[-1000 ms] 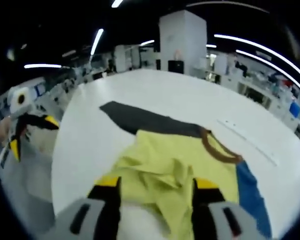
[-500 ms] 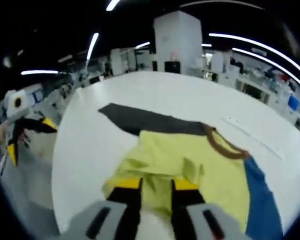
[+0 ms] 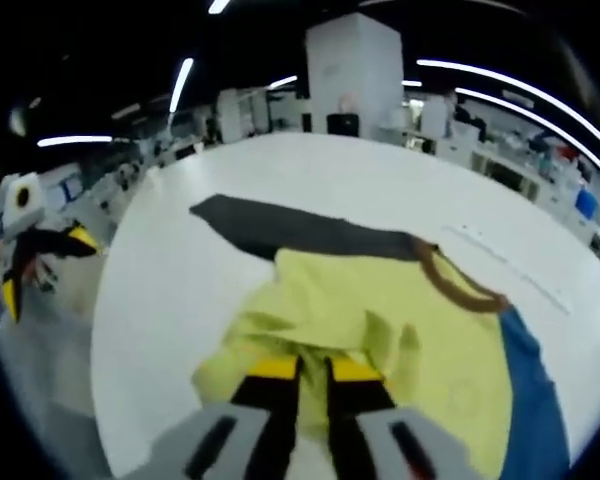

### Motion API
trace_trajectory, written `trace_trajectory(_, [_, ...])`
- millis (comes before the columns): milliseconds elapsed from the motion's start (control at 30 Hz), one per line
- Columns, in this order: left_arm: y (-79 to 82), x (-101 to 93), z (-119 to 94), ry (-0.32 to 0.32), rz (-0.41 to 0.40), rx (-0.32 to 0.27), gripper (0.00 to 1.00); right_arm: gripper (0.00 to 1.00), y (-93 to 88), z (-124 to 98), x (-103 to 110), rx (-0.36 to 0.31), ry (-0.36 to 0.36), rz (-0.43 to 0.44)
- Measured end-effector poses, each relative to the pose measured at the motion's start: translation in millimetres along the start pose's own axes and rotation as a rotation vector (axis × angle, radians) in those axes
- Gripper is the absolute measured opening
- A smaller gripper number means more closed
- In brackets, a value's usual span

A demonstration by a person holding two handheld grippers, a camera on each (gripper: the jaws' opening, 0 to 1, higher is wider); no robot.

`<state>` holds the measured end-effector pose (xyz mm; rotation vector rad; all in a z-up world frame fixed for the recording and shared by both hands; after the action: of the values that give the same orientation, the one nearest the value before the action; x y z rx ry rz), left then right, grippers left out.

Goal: Fold the garment on the visible template until the final outline fits inside the template.

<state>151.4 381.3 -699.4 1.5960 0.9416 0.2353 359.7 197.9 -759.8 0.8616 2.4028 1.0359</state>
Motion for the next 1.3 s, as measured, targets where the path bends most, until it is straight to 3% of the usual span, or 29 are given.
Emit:
trace_trajectory(167, [-0.4, 0.5, 1, -0.003, -0.002, 0.002, 0.73, 0.05, 4.1, -2, 5, -0.034, -0.003, -0.059])
trace_trajectory(467, [0.0, -0.9, 1, -0.006, -0.002, 0.0, 0.73, 0.08, 0.6, 8, 5, -0.009, -0.025, -0.094])
trace_trajectory(567, [0.6, -0.4, -1, -0.001, -0.004, -0.004, 0.73, 0.01, -2.1, 9, 3, -0.001, -0.042, -0.12])
trace_trajectory(700, [0.8, -0.4, -1, 0.003, -0.004, -0.005, 0.73, 0.0, -1.1, 2, 1, -0.007, -0.036, -0.097])
trace_trajectory(767, [0.4, -0.4, 0, 0.003, -0.005, -0.001, 0.72, 0.0, -1.7, -4, -2, -0.01, -0.036, -0.093])
trace_trajectory(867, [-1.2, 2.6, 1, 0.014, -0.013, 0.002, 0.68, 0.0, -2.1, -20, -7, -0.04, -0.018, -0.001])
trace_trajectory(1067, [-3.2, 3.6, 8, -0.002, -0.017, 0.007, 0.67, 0.0, -13.5, -48, -22, -0.069, -0.037, 0.017])
trace_trajectory(1300, [-5.0, 5.1, 16, -0.013, -0.021, 0.028, 0.64, 0.0, -33.0, -95, -43, -0.086, -0.066, 0.065])
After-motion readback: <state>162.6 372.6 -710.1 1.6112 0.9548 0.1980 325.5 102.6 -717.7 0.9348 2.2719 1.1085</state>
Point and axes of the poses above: the point that each gripper's makers call its tool centre point, and the gripper's own axes: z roughly forward along the fingers, x roughly to its left, y roughly out of its top, the point moved 7 cm from there along -z, roughly backward along the fingers, and after that the axes turned 14 degrees about -y, right-handed, at the moved point
